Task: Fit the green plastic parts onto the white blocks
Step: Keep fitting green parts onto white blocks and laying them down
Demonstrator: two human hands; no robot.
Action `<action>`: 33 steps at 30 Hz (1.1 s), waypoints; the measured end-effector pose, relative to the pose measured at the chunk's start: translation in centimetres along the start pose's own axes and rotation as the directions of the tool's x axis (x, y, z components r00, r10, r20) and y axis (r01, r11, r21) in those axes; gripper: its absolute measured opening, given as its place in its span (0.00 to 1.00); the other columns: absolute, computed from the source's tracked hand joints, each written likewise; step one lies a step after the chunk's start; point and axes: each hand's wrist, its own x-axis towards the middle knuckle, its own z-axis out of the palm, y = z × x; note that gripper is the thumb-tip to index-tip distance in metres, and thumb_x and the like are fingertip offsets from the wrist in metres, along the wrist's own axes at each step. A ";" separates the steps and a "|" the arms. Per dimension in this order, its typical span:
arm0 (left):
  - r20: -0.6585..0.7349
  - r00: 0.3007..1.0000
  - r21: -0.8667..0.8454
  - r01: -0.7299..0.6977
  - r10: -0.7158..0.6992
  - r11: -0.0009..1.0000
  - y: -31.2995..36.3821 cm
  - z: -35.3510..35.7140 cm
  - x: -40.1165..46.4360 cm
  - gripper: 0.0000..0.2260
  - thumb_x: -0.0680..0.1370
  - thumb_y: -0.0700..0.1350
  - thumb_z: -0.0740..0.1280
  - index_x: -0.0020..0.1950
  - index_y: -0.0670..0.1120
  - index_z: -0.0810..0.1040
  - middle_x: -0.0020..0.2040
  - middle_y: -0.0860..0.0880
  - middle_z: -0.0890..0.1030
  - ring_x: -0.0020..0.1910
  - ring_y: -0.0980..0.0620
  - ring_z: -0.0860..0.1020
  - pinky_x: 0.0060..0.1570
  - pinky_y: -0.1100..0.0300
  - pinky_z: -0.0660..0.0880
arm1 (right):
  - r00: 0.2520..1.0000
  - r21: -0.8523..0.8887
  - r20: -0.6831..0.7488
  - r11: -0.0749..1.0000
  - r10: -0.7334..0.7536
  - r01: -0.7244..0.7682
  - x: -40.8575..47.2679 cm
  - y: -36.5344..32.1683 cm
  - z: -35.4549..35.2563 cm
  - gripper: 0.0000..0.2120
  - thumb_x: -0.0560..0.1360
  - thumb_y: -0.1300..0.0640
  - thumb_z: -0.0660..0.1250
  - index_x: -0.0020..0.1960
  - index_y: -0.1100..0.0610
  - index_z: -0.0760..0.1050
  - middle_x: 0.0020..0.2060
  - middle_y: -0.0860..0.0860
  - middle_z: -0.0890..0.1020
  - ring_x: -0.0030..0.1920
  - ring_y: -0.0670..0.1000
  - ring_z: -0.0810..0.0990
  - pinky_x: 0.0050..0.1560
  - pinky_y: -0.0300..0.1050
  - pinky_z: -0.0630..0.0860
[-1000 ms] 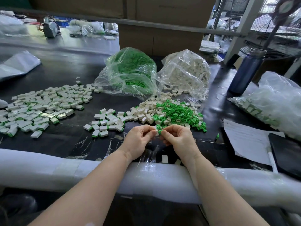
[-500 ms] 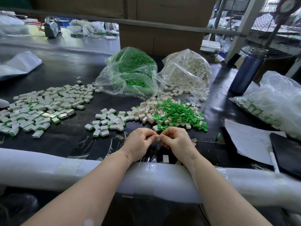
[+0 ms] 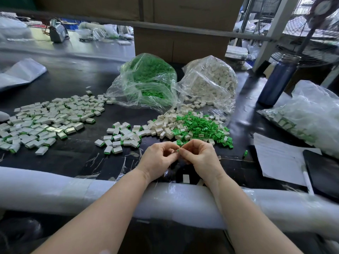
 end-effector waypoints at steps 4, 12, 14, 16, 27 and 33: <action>0.000 0.999 -0.025 0.032 -0.032 0.999 0.0 -0.1 0.0 0.05 0.74 0.39 0.67 0.48 0.46 0.81 0.43 0.39 0.82 0.41 0.44 0.78 0.51 0.48 0.76 | 0.999 0.012 0.037 1.000 -0.002 0.002 -0.2 -0.1 0.0 0.08 0.71 0.69 0.70 0.36 0.59 0.76 0.27 0.51 0.79 0.25 0.43 0.75 0.28 0.33 0.72; -0.002 1.000 -0.121 0.005 -0.005 0.993 0.5 -0.3 0.0 0.07 0.75 0.35 0.67 0.51 0.42 0.80 0.52 0.36 0.79 0.49 0.37 0.78 0.55 0.50 0.75 | 0.998 -0.059 0.052 0.998 0.025 -0.022 0.0 0.0 0.1 0.03 0.76 0.57 0.65 0.49 0.54 0.76 0.40 0.48 0.82 0.38 0.42 0.79 0.35 0.33 0.73; -0.006 1.000 -0.134 -0.009 0.008 0.991 0.6 -0.3 0.0 0.07 0.74 0.36 0.68 0.51 0.42 0.81 0.53 0.41 0.75 0.45 0.46 0.76 0.49 0.63 0.75 | 0.995 -0.100 0.101 0.995 0.025 -0.015 0.0 -0.1 0.2 0.06 0.78 0.56 0.63 0.53 0.54 0.76 0.40 0.45 0.81 0.38 0.37 0.78 0.35 0.31 0.72; 0.005 1.000 -0.162 -0.005 0.006 0.987 0.7 -0.3 -0.1 0.07 0.73 0.36 0.69 0.50 0.44 0.81 0.50 0.45 0.72 0.40 0.55 0.73 0.40 0.73 0.72 | 0.990 -0.127 0.142 0.992 0.014 0.005 0.0 -0.2 0.2 0.07 0.78 0.55 0.61 0.51 0.53 0.78 0.37 0.44 0.80 0.36 0.38 0.77 0.36 0.31 0.72; 0.070 0.997 -0.066 -0.038 0.043 0.997 0.4 -0.4 0.0 0.10 0.73 0.35 0.69 0.47 0.51 0.81 0.46 0.48 0.68 0.37 0.59 0.70 0.40 0.76 0.67 | 0.985 0.004 0.172 1.000 0.028 -0.029 -0.1 -0.3 0.0 0.07 0.76 0.63 0.65 0.43 0.57 0.81 0.26 0.44 0.80 0.29 0.38 0.74 0.32 0.30 0.70; 0.110 0.991 0.006 -0.072 0.071 0.997 0.2 -0.3 0.1 0.10 0.74 0.35 0.67 0.45 0.51 0.79 0.50 0.44 0.70 0.39 0.54 0.71 0.45 0.68 0.72 | 0.985 0.015 0.165 0.999 0.049 -0.052 0.0 -0.2 0.0 0.07 0.75 0.64 0.65 0.41 0.61 0.81 0.28 0.50 0.76 0.28 0.40 0.71 0.31 0.31 0.69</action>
